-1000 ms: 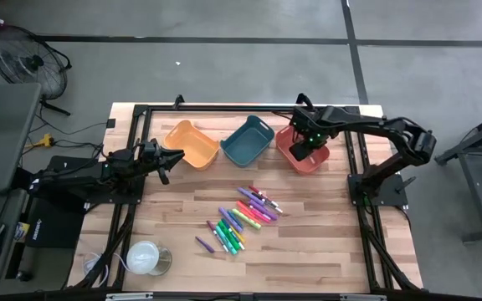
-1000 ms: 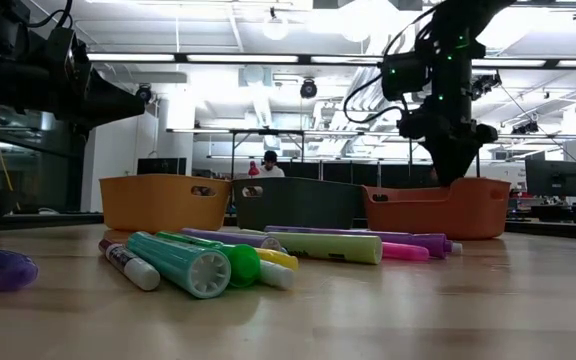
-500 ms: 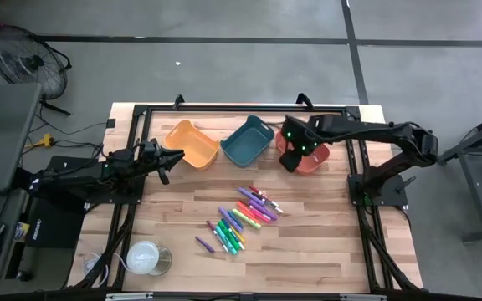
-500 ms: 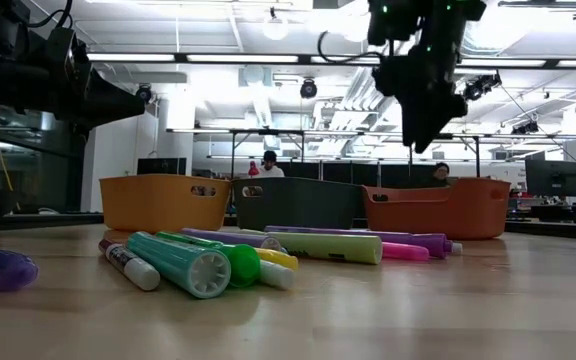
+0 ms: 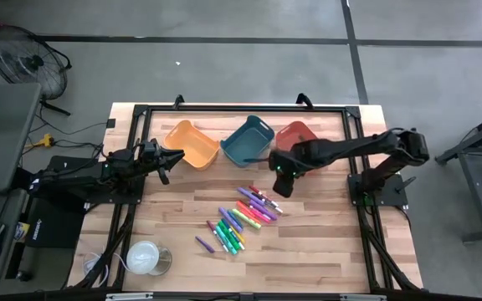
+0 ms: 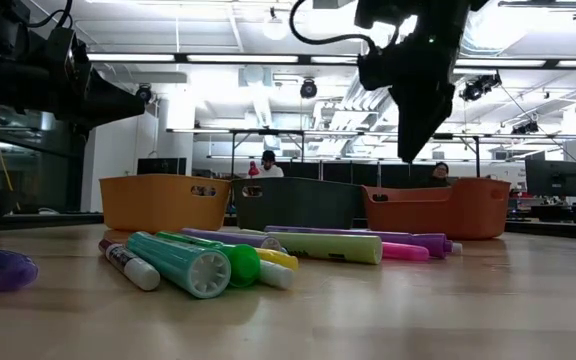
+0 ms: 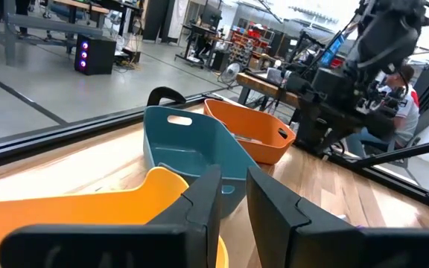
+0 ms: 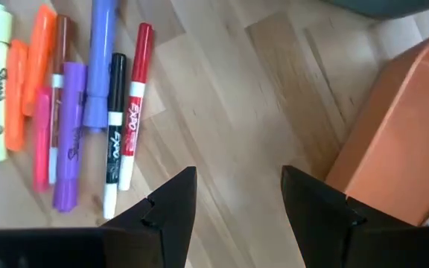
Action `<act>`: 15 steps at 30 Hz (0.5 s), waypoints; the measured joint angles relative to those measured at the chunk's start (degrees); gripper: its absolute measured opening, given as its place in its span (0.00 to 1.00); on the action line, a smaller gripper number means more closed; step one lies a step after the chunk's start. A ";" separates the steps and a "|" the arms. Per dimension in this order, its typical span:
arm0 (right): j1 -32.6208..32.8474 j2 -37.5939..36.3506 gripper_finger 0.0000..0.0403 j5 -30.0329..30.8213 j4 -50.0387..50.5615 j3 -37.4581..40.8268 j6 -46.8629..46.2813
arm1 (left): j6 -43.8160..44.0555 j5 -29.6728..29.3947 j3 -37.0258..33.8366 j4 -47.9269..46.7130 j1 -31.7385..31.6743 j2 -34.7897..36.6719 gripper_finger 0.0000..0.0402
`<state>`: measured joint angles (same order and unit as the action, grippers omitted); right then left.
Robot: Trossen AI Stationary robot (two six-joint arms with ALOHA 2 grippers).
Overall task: Pick & Place Markers
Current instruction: Put the red marker pen into the orange bin
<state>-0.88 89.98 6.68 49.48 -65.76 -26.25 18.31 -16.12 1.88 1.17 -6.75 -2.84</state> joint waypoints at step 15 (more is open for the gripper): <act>4.37 11.89 0.46 -8.02 -10.26 -2.64 -6.15 | 0.01 0.00 0.01 0.00 0.01 -0.01 0.15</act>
<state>3.49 101.87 -1.34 39.23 -68.40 -32.40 18.32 -16.12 1.89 1.17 -6.74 -2.85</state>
